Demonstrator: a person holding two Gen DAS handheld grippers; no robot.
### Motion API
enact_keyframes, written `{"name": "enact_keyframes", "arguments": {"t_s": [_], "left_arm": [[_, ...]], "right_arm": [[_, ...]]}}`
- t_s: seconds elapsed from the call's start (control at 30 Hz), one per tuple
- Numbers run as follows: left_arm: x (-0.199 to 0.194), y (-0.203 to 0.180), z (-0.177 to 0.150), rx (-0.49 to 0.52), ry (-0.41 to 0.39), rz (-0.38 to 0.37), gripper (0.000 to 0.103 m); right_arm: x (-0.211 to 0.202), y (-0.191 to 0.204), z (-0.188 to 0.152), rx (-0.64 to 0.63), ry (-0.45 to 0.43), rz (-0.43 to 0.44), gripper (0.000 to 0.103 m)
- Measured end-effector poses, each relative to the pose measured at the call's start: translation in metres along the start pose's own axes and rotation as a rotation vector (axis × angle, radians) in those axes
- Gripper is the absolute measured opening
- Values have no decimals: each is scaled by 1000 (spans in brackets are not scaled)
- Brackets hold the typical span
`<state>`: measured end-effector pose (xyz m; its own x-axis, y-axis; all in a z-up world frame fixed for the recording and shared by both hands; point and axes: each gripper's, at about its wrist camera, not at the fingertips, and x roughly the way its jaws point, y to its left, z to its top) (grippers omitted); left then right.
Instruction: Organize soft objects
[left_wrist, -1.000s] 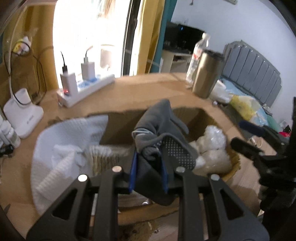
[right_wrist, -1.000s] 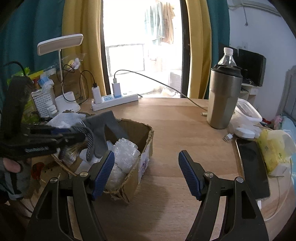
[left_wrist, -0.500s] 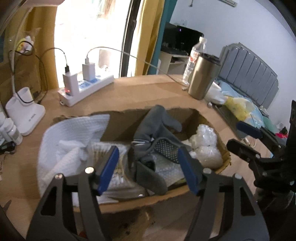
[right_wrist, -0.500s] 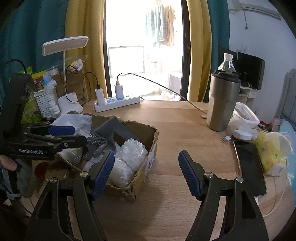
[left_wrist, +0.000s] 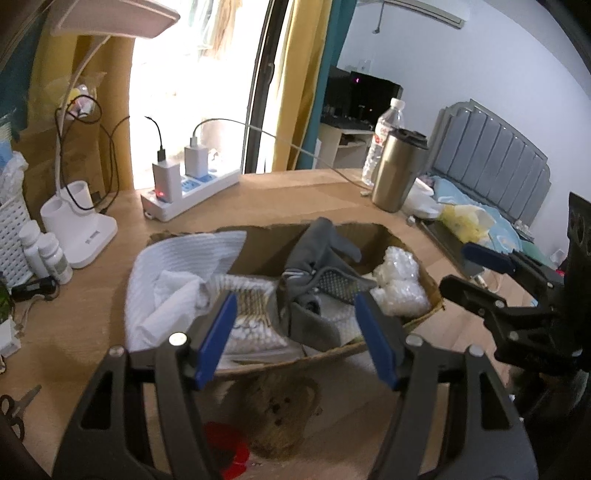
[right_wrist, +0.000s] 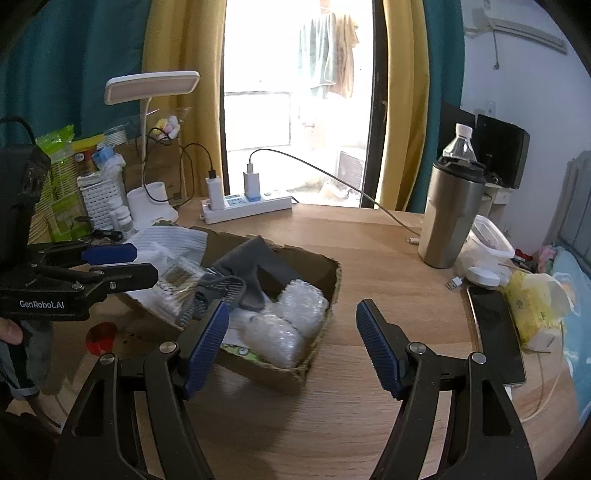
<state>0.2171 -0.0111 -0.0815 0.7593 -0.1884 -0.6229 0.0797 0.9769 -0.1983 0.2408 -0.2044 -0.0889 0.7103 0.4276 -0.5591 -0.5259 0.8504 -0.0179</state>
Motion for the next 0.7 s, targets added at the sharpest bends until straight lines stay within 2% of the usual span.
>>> {"name": "enact_keyframes", "arguments": {"t_s": [0.2,0.7], "left_arm": [[-16,6,-5,7,-33,5,80],[-47,48,-29,-64,-70,40,81]], "right_arm": [[-3,17,4,-25,2,3,75],[2,57,6,-76,25,30,75]]}}
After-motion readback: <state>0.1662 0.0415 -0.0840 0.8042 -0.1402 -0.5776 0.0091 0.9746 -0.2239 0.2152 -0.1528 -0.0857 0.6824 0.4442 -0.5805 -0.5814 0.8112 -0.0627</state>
